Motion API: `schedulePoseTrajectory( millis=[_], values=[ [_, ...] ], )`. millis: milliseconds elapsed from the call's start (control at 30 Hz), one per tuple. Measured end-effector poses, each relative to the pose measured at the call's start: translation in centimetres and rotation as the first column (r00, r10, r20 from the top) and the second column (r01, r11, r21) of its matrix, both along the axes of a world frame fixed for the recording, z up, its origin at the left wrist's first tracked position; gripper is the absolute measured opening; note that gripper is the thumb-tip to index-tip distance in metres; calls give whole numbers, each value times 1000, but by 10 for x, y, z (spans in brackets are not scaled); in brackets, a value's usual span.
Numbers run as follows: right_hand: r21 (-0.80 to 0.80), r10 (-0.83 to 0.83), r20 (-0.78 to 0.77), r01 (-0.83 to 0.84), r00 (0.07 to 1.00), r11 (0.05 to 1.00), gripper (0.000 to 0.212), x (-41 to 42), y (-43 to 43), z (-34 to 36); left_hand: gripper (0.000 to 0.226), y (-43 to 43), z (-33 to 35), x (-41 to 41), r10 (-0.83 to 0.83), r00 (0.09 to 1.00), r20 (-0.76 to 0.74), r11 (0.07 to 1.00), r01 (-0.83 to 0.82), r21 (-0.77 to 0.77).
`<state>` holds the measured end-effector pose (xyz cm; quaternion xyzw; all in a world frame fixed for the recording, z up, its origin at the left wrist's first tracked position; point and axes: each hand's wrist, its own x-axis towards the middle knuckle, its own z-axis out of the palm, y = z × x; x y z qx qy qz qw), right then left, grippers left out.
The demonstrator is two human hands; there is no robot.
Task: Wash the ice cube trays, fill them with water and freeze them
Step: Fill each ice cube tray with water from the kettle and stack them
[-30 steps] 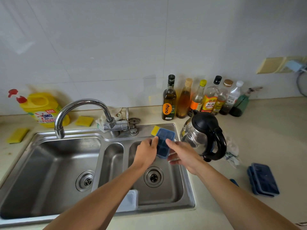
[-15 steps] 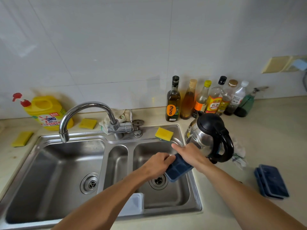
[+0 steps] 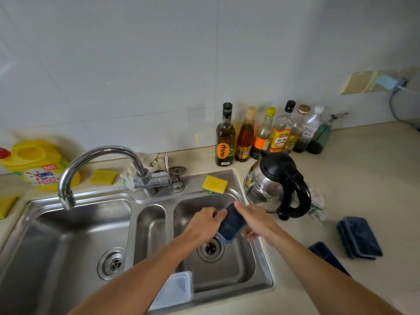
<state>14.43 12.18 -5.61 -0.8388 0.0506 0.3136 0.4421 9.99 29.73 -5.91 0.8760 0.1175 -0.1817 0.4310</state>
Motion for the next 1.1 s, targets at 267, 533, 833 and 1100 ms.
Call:
schedulePoseTrajectory(
  millis=[267, 533, 833, 1100],
  values=[
    [105, -40, -57, 46, 998, 993, 44, -23, -48, 4, 34, -54, -12, -5, 134, 989, 60, 986, -127, -105],
    [101, -61, -68, 67, 996, 993, 21, -46, -151, -3, 32, -163, -21, -27, 162, 982, -92, 904, -185, -384],
    [56, -174, 29, 173, 984, 983, 17, -38, -307, -4, 17, -297, -10, -7, 69, 994, -79, 937, -92, -337],
    [73, -249, 80, 243, 965, 967, 24, -23, -367, -4, 18, -366, -5, 18, 102, 991, -88, 912, -128, -389]
  ],
)
